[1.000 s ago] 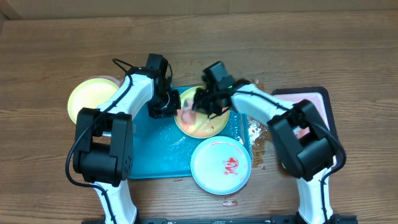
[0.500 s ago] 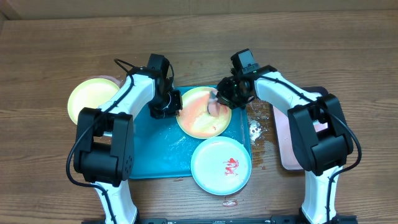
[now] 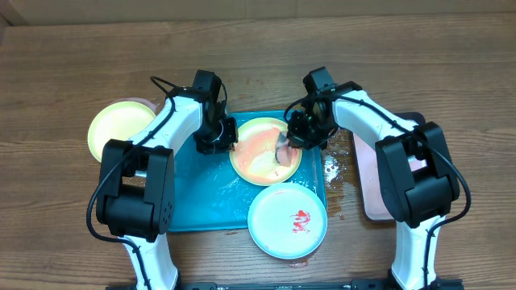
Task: Clean dirty plates on tray and stack at the side
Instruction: 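Scrub the yellow plate's surface with the sponge in the right gripper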
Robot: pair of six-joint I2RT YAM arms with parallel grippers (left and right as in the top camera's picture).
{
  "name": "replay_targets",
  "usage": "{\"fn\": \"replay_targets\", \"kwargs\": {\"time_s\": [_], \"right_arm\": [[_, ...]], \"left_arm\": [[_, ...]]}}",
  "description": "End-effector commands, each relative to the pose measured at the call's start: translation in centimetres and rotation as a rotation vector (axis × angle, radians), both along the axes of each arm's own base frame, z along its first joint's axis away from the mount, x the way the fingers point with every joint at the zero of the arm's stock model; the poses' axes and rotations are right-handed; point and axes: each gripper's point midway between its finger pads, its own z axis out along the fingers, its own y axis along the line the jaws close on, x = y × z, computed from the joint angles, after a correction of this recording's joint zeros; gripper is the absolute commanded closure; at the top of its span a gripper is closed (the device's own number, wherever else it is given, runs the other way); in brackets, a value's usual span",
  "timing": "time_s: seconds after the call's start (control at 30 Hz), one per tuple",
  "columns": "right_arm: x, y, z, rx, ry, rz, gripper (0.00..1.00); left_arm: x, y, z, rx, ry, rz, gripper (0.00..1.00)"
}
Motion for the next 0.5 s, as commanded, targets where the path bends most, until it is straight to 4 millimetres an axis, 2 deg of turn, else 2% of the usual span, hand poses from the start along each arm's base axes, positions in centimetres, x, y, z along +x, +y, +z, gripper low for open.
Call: {"fn": "replay_targets", "kwargs": {"time_s": [0.0, 0.27, 0.4, 0.47], "right_arm": [[-4.3, 2.5, -2.4, 0.036, 0.094, 0.124, 0.96], [-4.8, 7.8, -1.9, 0.107, 0.006, 0.193, 0.96], [-3.7, 9.2, -1.6, 0.134, -0.03, 0.146, 0.96], [-2.7, 9.3, -1.6, 0.132, -0.052, 0.105, 0.96]], "left_arm": [[-0.2, 1.2, -1.1, 0.044, 0.017, 0.013, 0.96], [-0.2, 1.1, -1.1, 0.044, 0.017, 0.013, 0.95], [-0.2, 1.2, -1.1, 0.044, 0.018, 0.013, 0.96], [-0.3, 1.2, -1.1, 0.044, 0.02, 0.013, 0.96]]}}
